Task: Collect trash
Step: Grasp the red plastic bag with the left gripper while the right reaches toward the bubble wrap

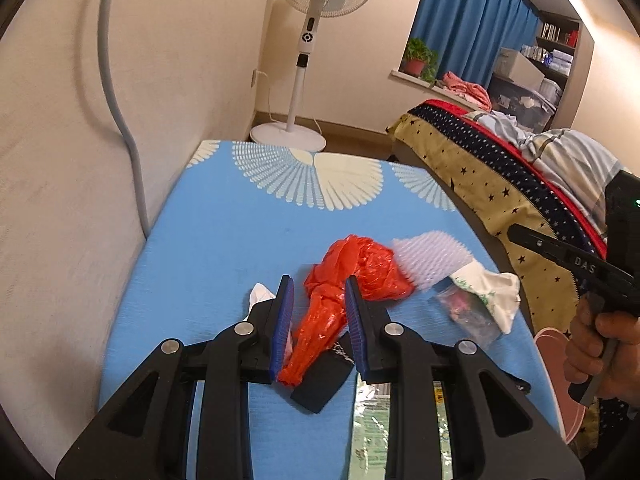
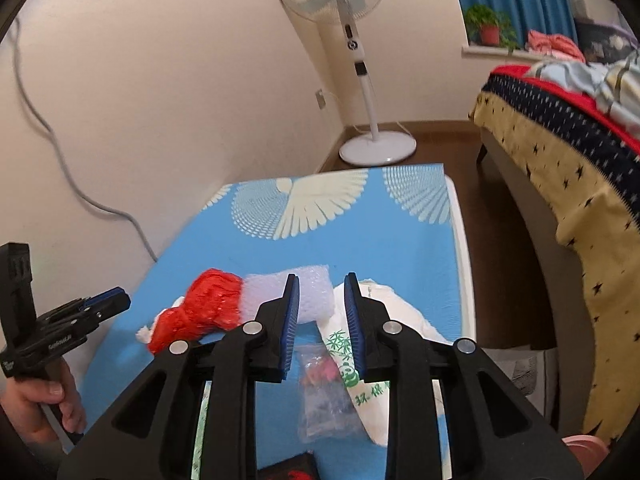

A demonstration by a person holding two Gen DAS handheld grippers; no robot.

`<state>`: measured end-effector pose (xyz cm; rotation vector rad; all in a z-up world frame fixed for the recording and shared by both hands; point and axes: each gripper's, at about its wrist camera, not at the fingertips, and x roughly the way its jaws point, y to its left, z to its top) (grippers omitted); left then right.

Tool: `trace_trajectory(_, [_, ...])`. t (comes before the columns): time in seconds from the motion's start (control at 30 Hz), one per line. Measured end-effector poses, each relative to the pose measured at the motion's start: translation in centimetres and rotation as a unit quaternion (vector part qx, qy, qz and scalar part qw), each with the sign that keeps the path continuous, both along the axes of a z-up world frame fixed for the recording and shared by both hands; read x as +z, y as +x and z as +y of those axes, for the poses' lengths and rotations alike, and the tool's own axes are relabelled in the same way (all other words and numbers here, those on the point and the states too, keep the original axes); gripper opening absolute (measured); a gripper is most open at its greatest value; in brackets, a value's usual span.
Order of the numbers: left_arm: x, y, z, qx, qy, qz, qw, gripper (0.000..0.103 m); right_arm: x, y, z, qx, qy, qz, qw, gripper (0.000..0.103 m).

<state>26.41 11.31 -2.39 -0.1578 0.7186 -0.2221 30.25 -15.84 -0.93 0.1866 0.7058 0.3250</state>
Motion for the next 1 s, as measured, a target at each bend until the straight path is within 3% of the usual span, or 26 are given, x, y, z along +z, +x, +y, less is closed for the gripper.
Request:
trace_trajectory(0.1, [-0.7, 0.6, 0.1, -0.001, -0.002, 0.008, 1.0, 0.028, -1.0, 0.9, 0.6, 0.0, 0.01, 0.015, 1.0, 0.039])
trace_trajectory(0.53, [-4.2, 1.9, -1.9, -0.033, 0.032, 0.054, 0.9975, 0.036, -3.7, 3.3, 2.3, 0.009, 0.016, 0.064, 0.998, 0.038])
trace_trajectory(0.63, [-4.2, 2.0, -1.9, -0.036, 0.031, 0.056, 0.9973, 0.033, -3.9, 3.4, 2.6, 0.014, 0.014, 0.071, 0.997, 0.022])
trace_trajectory(0.67, [-4.1, 2.0, -1.9, -0.034, 0.032, 0.056, 0.9973, 0.029, -3.8, 3.3, 2.7, 0.016, 0.014, 0.072, 0.997, 0.013])
trace_trajectory(0.7, [-3.8, 2.1, -1.7, -0.03, 0.031, 0.057, 0.9974, 0.018, -3.7, 3.2, 2.7, 0.017, 0.016, 0.071, 0.997, 0.007])
trace_trajectory(1.0, [-0.1, 1.1, -0.7, -0.002, 0.005, 0.023, 0.9997, 0.009, 1.0, 0.5, 2.9, 0.033, 0.035, 0.02, 0.999, 0.004])
